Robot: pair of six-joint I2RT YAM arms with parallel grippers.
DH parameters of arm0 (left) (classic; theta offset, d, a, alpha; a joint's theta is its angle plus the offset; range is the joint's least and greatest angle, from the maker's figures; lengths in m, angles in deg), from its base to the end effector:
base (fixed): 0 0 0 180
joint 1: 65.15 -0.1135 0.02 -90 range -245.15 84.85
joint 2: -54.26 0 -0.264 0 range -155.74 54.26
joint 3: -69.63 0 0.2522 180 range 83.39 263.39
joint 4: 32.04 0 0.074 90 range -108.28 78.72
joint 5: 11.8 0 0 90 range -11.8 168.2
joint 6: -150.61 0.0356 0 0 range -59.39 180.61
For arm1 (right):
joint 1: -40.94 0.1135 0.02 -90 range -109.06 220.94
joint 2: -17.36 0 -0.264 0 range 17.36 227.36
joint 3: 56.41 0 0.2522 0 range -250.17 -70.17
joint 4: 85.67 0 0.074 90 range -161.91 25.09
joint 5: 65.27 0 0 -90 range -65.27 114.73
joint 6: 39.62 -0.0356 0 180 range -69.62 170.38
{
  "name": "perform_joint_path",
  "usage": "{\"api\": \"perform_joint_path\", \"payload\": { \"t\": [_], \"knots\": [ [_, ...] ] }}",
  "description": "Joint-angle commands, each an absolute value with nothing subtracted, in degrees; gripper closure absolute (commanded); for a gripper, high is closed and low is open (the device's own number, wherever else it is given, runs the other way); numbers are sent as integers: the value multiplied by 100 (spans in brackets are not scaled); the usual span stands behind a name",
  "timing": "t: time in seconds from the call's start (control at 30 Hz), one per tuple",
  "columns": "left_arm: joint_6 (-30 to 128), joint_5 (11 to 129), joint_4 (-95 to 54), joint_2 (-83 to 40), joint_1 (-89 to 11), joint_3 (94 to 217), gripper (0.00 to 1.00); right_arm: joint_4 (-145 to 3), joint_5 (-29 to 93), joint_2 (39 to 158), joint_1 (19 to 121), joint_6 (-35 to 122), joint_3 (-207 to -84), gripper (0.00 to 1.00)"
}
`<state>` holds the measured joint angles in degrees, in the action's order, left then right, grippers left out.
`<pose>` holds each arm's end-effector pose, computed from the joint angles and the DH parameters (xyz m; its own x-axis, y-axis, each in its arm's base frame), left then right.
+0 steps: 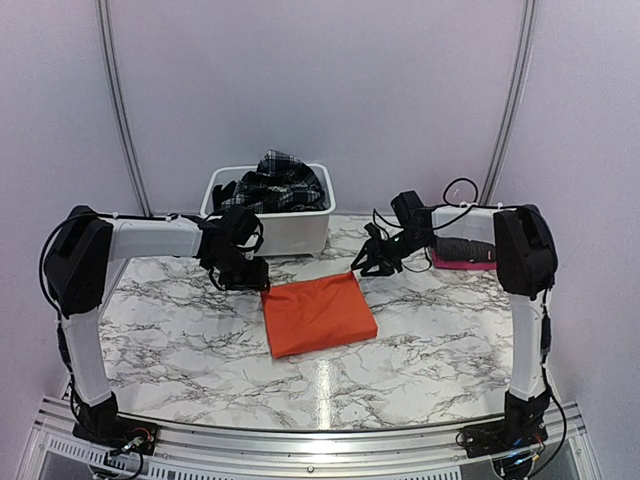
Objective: Fold and stack the mixed laundry pile
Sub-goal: Fold the 2/3-rectangle-folded T-shirt at the center of the board, then smooth out the square-folded T-shirt at the center of the board.
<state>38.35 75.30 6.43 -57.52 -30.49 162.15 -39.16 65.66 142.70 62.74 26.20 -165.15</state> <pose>0.3399 -0.2372 0.1828 -0.8672 0.1397 -0.4779 0.2828 0.9282 -0.2418 0.4185 0.1925 0.1668 -0.9831 -0.0599 -0.1733 -0.1677 0.6752 0.7183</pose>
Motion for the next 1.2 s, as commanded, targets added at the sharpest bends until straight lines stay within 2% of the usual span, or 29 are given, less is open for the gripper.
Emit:
{"api": "perform_joint_path", "payload": {
  "t": [0.0, 0.03, 0.1, 0.27, 0.43, 0.7, 0.93, 1.17],
  "knots": [
    [3652, 7983, 442, -5166, -3128, 16217, 30, -4171, 6390, 13474, 5784, 2816, -16485, 53],
    [3641, 8043, 414, -4984, -3137, 16112, 21, -4119, 6351, 13297, 5713, 2924, -16404, 49],
    [3664, 7940, 350, -4561, -3140, 15902, 15, -4022, 6342, 12988, 5666, 3148, -16177, 48],
    [3768, 6889, -152, -4261, -2867, 15407, 15, -4597, 7078, 12515, 6024, 3079, -15283, 54],
    [3343, 6411, -790, -4639, -2691, 15259, 30, -5024, 7255, 12877, 6668, 2948, -15257, 58],
    [2762, 6412, -1636, -5793, -2865, 15481, 50, -5519, 7399, 14041, 6748, 2836, -15664, 61],
    [2586, 6503, -1766, -6362, -2987, 15556, 57, -5621, 7281, 14331, 6873, 3011, -15098, 62],
    [2643, 6423, -1965, -4929, -2795, 14078, 58, -6018, 7232, 13255, 7442, 2726, -13620, 61]
  ]
}}
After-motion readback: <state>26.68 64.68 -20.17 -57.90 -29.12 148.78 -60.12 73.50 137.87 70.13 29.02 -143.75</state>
